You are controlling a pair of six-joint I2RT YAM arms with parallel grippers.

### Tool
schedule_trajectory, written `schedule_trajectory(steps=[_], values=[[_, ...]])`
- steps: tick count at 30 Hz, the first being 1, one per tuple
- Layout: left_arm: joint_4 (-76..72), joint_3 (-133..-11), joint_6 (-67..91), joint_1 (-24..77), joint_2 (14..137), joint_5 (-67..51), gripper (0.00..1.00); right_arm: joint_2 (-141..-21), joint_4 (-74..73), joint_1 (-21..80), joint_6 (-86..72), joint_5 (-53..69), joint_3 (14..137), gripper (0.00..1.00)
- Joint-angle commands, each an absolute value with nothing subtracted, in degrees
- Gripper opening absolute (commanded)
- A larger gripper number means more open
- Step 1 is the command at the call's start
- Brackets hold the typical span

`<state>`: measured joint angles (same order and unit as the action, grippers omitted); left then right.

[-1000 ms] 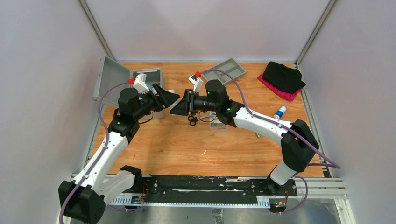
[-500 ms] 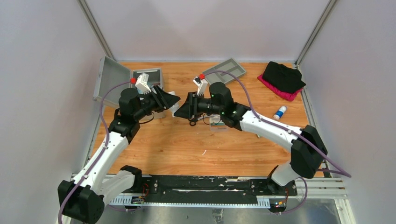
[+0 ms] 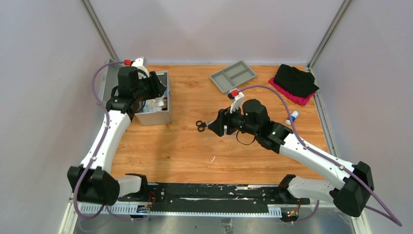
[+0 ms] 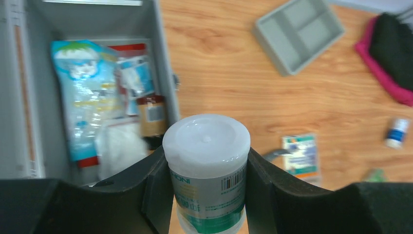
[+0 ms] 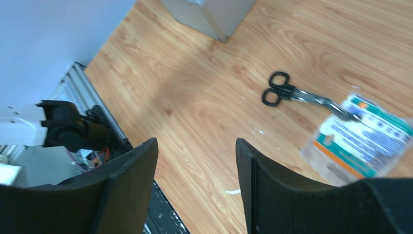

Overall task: Organize the medicine kit
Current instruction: Place the pill bottle in the medicine box.

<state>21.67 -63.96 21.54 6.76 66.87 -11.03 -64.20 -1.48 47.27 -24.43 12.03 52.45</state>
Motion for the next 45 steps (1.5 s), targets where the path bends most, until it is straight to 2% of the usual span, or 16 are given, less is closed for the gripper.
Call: schedule_trajectory(steps=[1,9,19,22,27,32,36,40,45], values=[[30.61,-71.14,10.26,4.48,76.32,-4.05,0.28,-61.89,-8.38,46.28,-20.55,6.46,50.83,0.64],[31.55,-77.76,4.17,3.8,90.32,4.3,0.32,-58.54,-9.97,46.03,-16.33,7.53,48.84,0.65],[30.44,-79.41,0.8,2.96,99.27,11.42,0.36,-56.96,-13.59,45.4,-10.53,5.01,48.06,0.68],[32.45,-80.33,2.01,2.68,101.94,13.18,0.51,-56.96,-14.84,45.06,-11.68,0.38,48.35,0.71],[33.92,-81.26,3.39,2.04,103.86,13.62,0.6,-57.55,-18.04,43.4,-16.69,-10.52,48.8,0.74],[34.85,-82.76,4.14,1.59,105.05,13.3,0.7,-57.57,-20.62,40.95,-18.74,-11.78,49.49,0.75],[35.29,-83.37,5.02,1.58,103.35,10.44,0.77,-57.04,-23.96,38.76,-18.94,-14.81,51.23,0.75],[32.71,-80.71,8.31,1.58,96.19,5.15,0.83,-55.92,-27.7,34.39,-20.01,-20.12,52.43,0.75],[24.0,-70.86,12.39,1.79,83.53,0.49,0.87,-57.69,-30.49,22.51,-20.2,-15.62,53.98,0.76]])
